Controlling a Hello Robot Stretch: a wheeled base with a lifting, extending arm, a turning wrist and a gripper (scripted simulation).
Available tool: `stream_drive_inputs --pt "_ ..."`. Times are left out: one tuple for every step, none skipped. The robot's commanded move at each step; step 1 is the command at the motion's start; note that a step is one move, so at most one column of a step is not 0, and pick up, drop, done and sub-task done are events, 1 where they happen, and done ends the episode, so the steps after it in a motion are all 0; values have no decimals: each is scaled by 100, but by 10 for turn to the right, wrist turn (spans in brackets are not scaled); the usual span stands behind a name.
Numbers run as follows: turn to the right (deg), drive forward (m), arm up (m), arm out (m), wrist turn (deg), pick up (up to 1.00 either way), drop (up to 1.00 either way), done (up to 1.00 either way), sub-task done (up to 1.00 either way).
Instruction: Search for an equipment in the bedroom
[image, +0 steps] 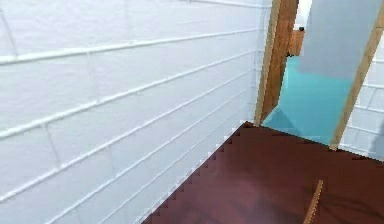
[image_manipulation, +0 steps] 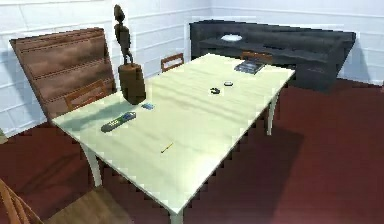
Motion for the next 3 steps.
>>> stream_drive_inputs --pt "0 60 0 0 0 0 0 0 0" --pt "330 0 0 0 0 0 0 0 0" --pt "0 45 0 0 0 0 0 0 0"
